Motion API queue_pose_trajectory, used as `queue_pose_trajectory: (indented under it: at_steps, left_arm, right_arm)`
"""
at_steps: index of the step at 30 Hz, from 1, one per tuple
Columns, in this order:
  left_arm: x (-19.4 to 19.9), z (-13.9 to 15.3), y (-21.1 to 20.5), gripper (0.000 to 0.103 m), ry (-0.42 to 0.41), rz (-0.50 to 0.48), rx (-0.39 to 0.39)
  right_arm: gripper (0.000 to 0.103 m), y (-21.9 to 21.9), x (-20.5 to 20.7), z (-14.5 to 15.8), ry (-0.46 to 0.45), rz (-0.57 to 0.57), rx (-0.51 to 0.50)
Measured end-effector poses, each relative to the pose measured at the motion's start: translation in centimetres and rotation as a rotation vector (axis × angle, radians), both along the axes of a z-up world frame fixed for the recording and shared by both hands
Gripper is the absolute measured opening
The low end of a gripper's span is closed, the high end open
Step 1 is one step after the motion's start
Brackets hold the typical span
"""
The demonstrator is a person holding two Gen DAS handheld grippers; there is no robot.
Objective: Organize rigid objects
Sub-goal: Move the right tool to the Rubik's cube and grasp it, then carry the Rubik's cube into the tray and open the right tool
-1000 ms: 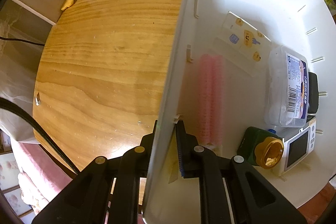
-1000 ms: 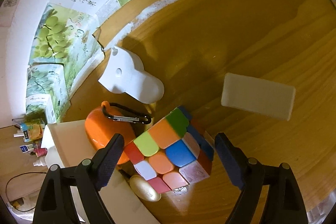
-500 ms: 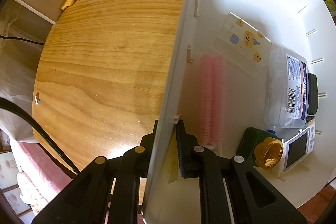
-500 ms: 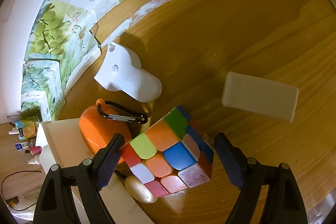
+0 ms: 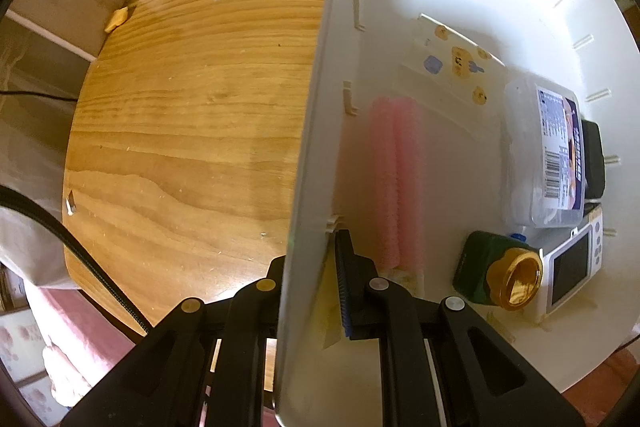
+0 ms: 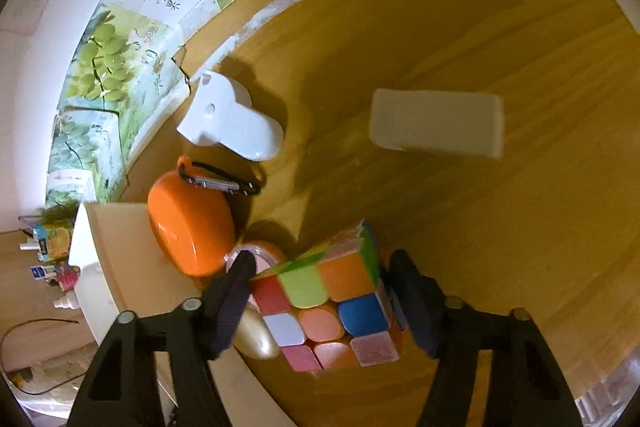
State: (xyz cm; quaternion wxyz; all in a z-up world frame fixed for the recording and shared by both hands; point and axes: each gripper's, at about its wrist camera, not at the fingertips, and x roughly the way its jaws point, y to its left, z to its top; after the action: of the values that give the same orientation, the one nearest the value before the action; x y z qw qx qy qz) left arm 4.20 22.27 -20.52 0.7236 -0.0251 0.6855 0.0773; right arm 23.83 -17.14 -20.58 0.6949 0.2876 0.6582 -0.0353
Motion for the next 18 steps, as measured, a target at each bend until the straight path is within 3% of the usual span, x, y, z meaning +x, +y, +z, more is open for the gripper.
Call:
queue_pose_trajectory:
  at_steps: [18]
  left_arm:
    - [1.0,-0.3,-1.7,0.014,0.034,-0.209,-0.048]
  right_arm:
    - [0.058,0.9,-11.1,2.4,-0.1,-0.152,0.048]
